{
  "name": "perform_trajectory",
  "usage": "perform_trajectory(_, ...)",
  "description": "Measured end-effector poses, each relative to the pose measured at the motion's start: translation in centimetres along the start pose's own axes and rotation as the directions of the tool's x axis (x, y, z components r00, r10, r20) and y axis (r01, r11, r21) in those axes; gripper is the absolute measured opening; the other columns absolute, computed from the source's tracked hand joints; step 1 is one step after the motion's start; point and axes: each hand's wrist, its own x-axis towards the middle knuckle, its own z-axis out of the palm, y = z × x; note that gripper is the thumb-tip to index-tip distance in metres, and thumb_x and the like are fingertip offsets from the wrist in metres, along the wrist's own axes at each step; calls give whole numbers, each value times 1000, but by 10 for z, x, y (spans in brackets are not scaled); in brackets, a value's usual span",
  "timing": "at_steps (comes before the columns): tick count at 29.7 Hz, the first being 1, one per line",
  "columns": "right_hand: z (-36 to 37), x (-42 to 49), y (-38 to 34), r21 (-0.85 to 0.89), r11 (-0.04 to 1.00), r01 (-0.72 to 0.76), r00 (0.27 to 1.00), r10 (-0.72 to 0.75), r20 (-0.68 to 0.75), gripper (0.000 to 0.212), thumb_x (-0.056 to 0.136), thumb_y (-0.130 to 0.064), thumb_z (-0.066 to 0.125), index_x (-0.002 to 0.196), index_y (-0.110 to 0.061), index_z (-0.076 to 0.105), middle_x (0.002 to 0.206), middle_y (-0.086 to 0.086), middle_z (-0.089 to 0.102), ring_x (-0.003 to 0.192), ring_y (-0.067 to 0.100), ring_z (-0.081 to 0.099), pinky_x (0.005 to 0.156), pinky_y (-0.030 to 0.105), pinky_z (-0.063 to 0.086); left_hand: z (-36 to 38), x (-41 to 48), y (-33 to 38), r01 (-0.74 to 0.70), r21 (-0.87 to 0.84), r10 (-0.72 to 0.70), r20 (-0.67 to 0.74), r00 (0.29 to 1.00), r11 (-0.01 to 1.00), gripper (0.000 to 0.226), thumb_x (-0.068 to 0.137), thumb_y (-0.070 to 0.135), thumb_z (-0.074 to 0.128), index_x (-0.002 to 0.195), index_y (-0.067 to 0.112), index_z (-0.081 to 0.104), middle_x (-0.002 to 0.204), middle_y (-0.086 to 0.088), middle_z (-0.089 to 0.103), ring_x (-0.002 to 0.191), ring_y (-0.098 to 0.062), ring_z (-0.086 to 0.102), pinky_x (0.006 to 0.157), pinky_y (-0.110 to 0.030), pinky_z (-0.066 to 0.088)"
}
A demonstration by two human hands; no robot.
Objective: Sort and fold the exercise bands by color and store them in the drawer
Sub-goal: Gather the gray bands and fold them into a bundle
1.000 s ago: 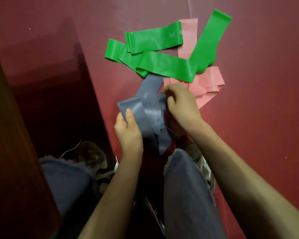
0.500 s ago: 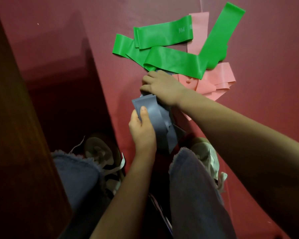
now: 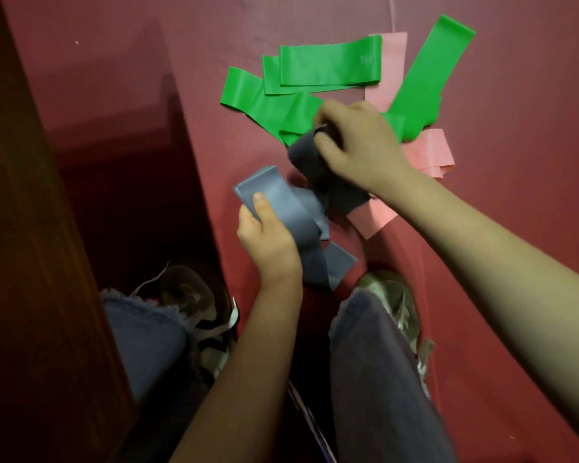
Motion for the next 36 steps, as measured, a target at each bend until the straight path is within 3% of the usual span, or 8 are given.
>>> perform_trajectory(5,-37,-5,-4,267,947,-178,959,228,-171,27,80,-18,47,97,-9,67,95,10,71,84,25,61,80,32,41,7,0,9,52,-19,-52,2,999,998,31,95,17,42,64,21,46,64,3,48,66,-16,46,69,-34,40)
perform_trajectory(9,-43,-6,-4,374,869,-323,919,383,-97,16,77,-21,59,82,-12,70,77,2,67,77,14,60,77,30,47,17,-1,19,40,-50,-38,33,999,998,31,95,16,42,65,22,46,63,3,47,66,-17,45,71,-35,39)
perform_trajectory(13,-47,-16,-10,811,461,-360,837,543,63,13,75,-10,61,66,-19,63,60,-14,63,62,-3,55,66,14,44,24,0,24,35,-71,-30,67,997,997,31,95,17,41,65,22,46,64,1,47,73,-21,45,72,-37,40)
perform_trajectory(17,-40,-34,-18,940,-8,-342,785,548,290,13,88,-8,52,78,-14,60,68,-5,64,61,3,57,64,16,48,25,5,20,92,-65,-89,49,995,994,30,95,16,41,65,20,47,66,1,49,77,-22,47,79,-41,44)
perform_trajectory(22,-25,-54,-17,882,-69,-466,729,535,427,17,90,-8,47,82,-17,59,68,-7,66,60,3,59,60,16,48,25,-1,17,193,-36,-186,143,972,981,15,94,17,42,93,10,56,87,-7,59,88,-21,56,88,-39,47)
perform_trajectory(26,-21,-62,-7,747,208,-632,705,556,442,21,82,-2,53,85,-21,59,74,-2,62,63,8,56,61,22,45,29,-6,21,312,16,-306,254,918,950,14,95,20,42,88,14,53,91,-8,59,89,-23,57,90,-39,47)
perform_trajectory(32,-23,-72,-7,765,247,-595,792,345,504,36,85,14,44,109,-13,41,44,-7,59,36,-3,51,38,9,38,33,0,32,517,41,-507,279,815,855,36,94,28,41,116,4,55,118,-18,60,109,-32,58,97,-48,46)
perform_trajectory(36,-16,-73,-6,761,290,-580,810,303,502,36,86,13,44,109,-15,41,37,-9,55,34,-2,48,37,10,38,31,1,35,510,32,-496,293,818,860,38,92,30,47,114,1,57,112,-18,64,100,-32,63,90,-44,52)
